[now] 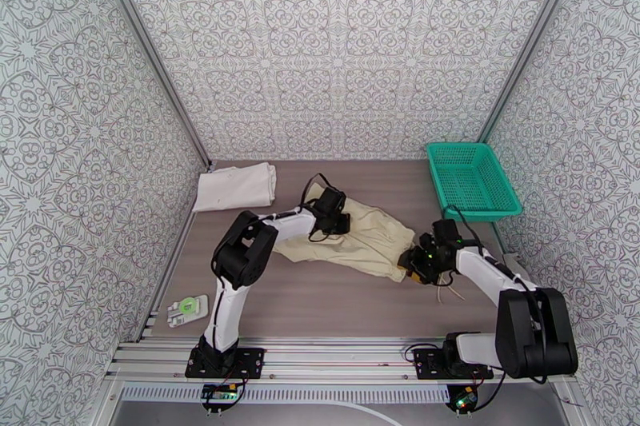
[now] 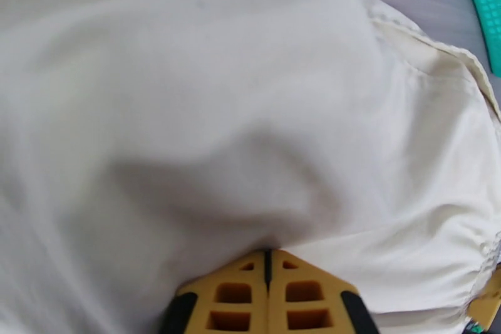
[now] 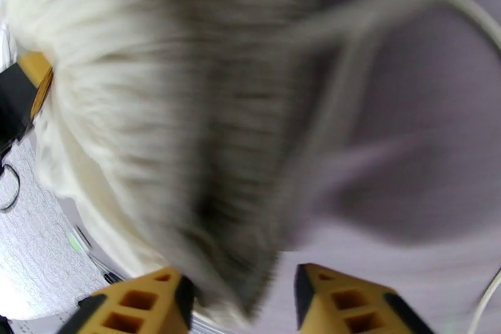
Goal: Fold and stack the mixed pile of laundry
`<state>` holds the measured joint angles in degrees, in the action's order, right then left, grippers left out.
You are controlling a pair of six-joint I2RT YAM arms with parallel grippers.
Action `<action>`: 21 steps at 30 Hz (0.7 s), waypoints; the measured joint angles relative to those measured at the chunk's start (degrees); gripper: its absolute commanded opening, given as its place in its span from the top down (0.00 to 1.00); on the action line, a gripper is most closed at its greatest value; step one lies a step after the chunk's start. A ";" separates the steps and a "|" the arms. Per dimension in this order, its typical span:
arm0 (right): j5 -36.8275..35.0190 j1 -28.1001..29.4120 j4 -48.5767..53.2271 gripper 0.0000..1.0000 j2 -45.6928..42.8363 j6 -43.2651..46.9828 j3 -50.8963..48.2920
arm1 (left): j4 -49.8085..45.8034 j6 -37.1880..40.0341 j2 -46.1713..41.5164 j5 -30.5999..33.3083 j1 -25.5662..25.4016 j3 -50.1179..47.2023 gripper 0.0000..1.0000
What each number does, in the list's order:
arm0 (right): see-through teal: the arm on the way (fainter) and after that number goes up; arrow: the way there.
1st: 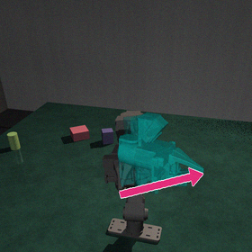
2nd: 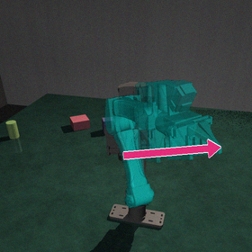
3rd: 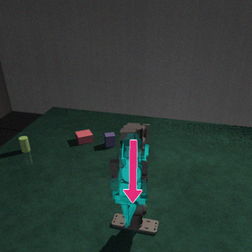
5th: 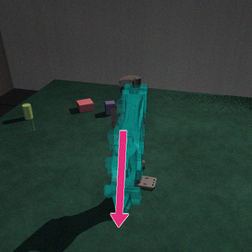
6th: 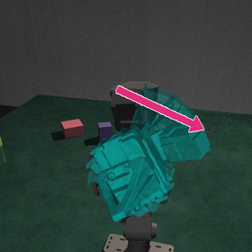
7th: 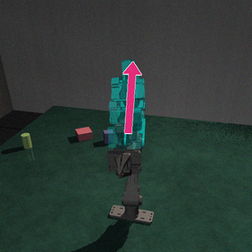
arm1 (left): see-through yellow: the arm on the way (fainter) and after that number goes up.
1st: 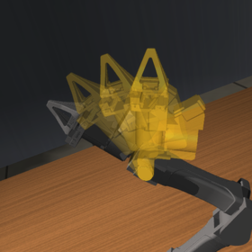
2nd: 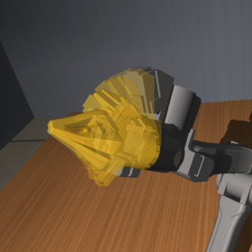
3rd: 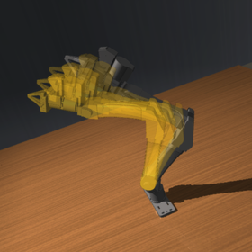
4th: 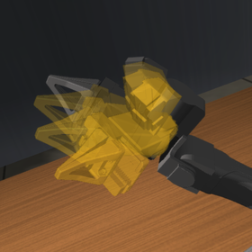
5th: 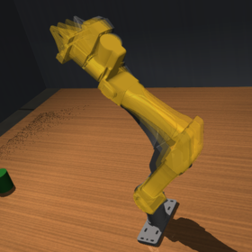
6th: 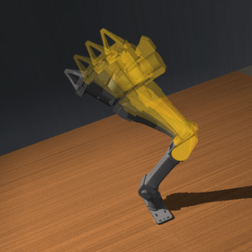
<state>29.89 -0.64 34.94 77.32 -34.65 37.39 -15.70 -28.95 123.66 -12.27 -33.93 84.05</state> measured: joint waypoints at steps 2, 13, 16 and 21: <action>0.66 -1.51 -1.33 0.36 -0.13 -0.46 -0.66 | -1.40 1.90 -0.24 0.31 0.42 0.28 0.93; 5.77 -5.46 -4.90 0.30 -2.60 -3.06 -1.66 | -11.23 14.80 -6.99 5.16 -3.04 5.40 0.61; 6.64 -9.44 -4.79 0.30 -3.48 -3.04 -1.36 | -11.15 21.79 -10.84 6.19 -6.88 6.34 0.53; 8.22 -13.70 -5.09 0.30 -3.39 -3.06 -1.18 | -11.15 33.14 -13.40 5.75 -15.52 6.38 0.36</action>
<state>38.11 -14.35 29.85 73.93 -37.71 36.21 -26.85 4.19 110.26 -6.52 -49.45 90.43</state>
